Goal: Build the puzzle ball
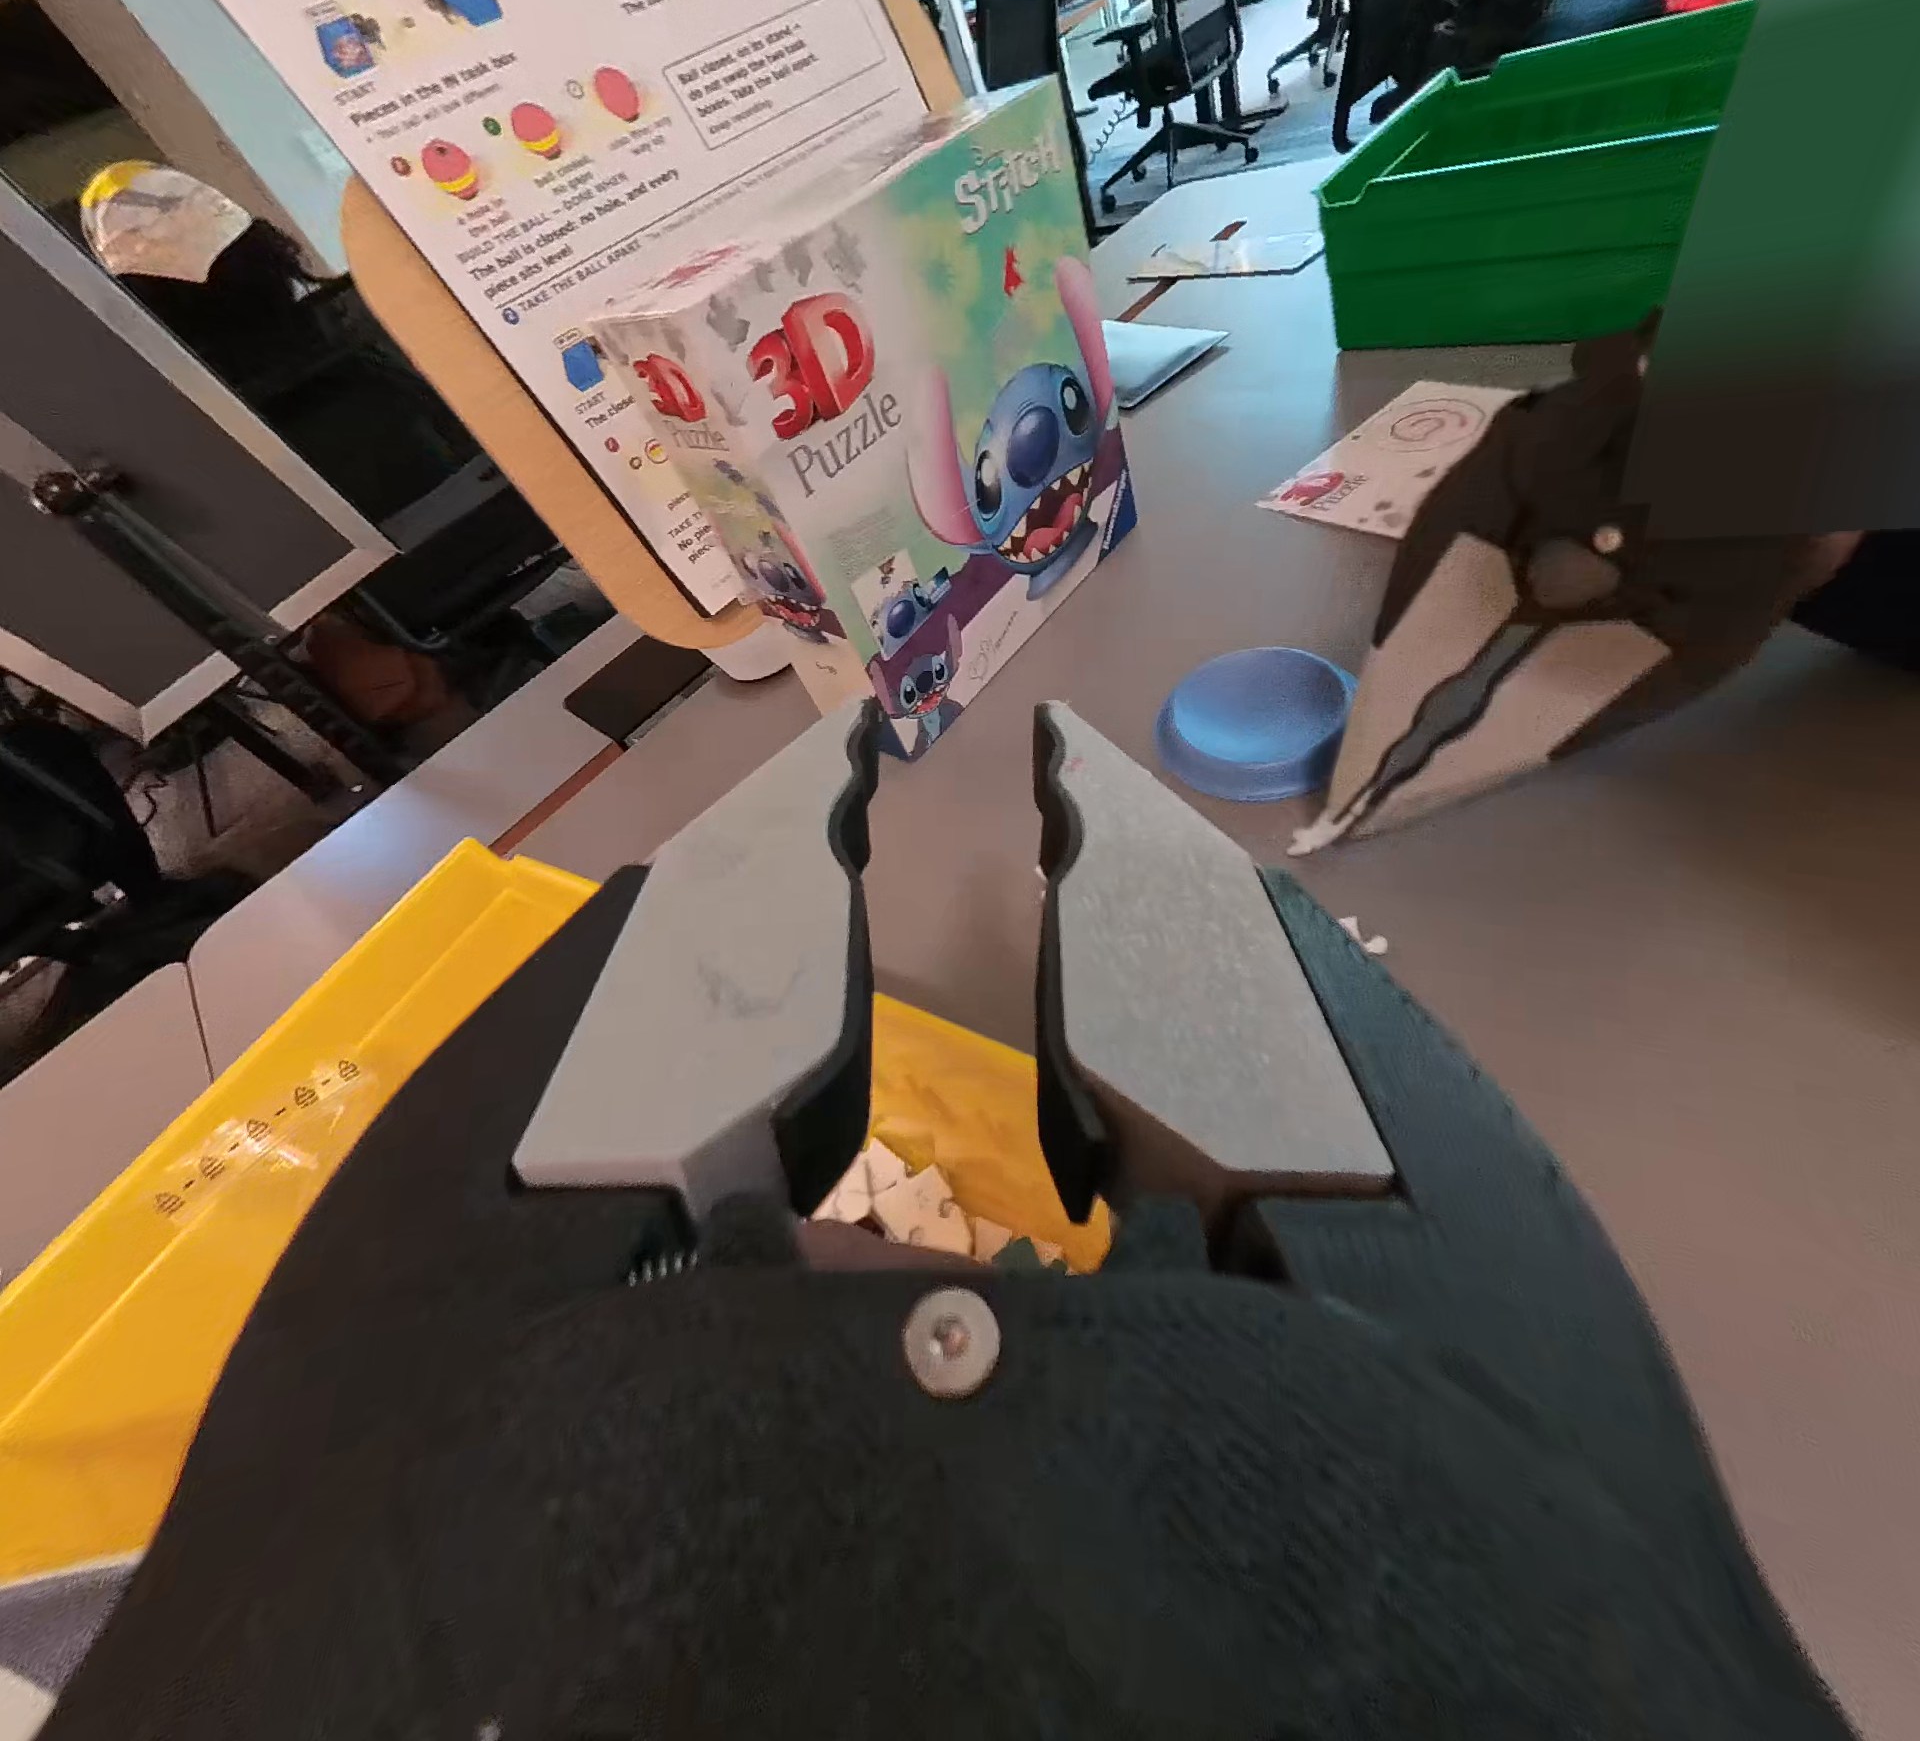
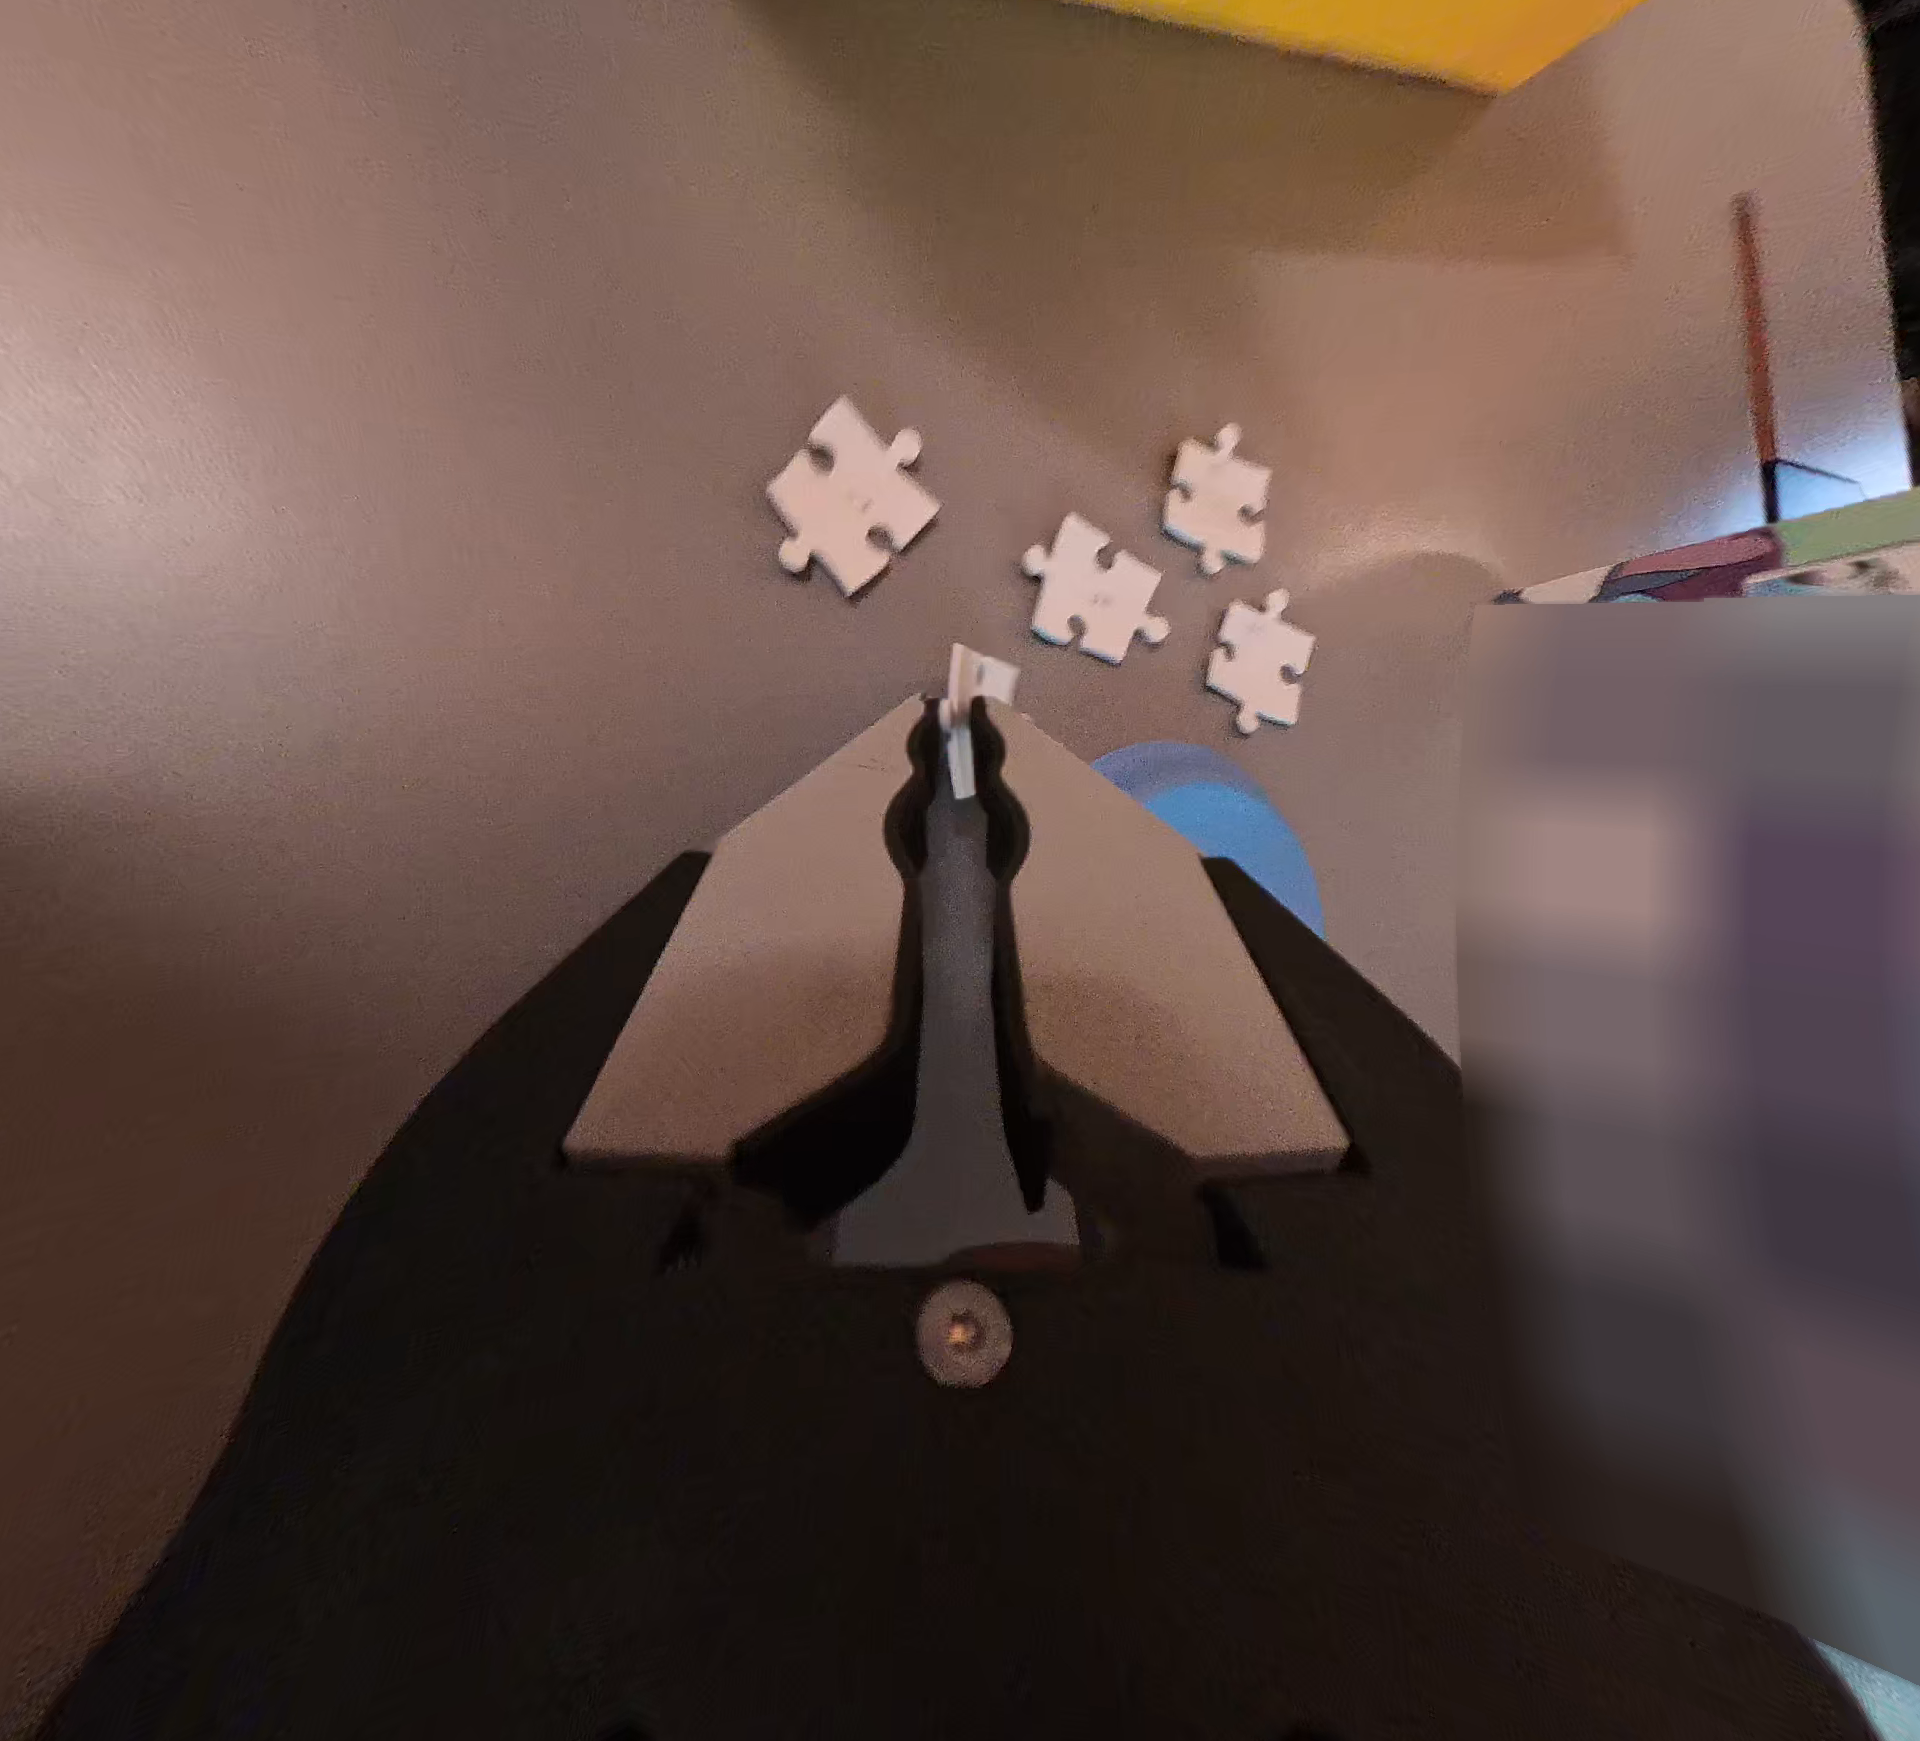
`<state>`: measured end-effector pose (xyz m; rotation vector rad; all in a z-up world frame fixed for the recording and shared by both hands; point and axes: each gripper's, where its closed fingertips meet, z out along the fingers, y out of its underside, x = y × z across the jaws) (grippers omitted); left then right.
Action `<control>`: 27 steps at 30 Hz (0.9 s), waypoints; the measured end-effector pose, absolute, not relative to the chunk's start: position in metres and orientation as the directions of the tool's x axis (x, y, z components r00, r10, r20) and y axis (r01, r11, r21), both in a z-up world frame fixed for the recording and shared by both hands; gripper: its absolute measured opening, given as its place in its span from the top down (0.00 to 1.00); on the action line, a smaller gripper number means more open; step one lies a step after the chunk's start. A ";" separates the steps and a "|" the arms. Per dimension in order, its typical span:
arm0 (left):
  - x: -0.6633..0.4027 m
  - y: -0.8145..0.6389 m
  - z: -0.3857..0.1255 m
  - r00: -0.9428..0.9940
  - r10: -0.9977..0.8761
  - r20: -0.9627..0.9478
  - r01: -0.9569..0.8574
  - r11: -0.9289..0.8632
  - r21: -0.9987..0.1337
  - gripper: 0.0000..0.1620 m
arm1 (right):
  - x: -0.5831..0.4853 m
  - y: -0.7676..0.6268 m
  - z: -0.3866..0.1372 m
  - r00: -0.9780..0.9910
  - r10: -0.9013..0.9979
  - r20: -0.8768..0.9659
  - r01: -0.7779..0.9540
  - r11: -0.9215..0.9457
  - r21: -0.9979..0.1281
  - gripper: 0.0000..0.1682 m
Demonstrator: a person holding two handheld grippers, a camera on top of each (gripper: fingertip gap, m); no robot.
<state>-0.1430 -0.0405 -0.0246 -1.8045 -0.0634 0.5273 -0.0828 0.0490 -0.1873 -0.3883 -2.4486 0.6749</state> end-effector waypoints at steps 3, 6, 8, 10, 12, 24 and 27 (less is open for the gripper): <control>-0.148 -0.043 -0.032 0.895 0.313 -0.319 -0.208 -0.339 -0.917 0.83 | -0.077 0.046 -0.196 -0.822 0.369 0.433 0.110 0.849 -0.516 0.93; -0.149 -0.044 -0.034 0.908 0.310 -0.283 -0.174 -0.337 -0.925 0.81 | -0.070 0.041 -0.181 -0.844 0.393 0.364 0.100 0.783 -0.614 0.86; -0.154 -0.049 -0.029 0.901 0.332 -0.278 -0.169 -0.322 -0.932 0.81 | -0.069 0.041 -0.160 -0.839 0.425 0.340 0.079 0.713 -0.697 0.84; -0.159 -0.057 -0.022 0.892 0.357 -0.277 -0.168 -0.306 -0.937 0.81 | -0.071 0.045 -0.136 -0.816 0.477 0.328 0.056 0.629 -0.776 0.84; -0.168 -0.068 -0.016 0.875 0.399 -0.273 -0.160 -0.293 -0.942 0.81 | -0.076 0.051 -0.113 -0.785 0.536 0.310 0.033 0.536 -0.844 0.86; -0.227 -0.130 -0.002 0.779 0.616 -0.119 -0.014 -0.174 -0.985 0.73 | -0.120 0.095 -0.080 -0.554 0.822 0.132 0.108 0.229 -0.968 0.87; -0.235 -0.130 -0.021 0.787 0.602 -0.131 0.030 -0.249 -0.968 0.70 | -0.125 0.097 -0.086 -0.534 0.838 0.114 0.135 0.217 -0.967 0.88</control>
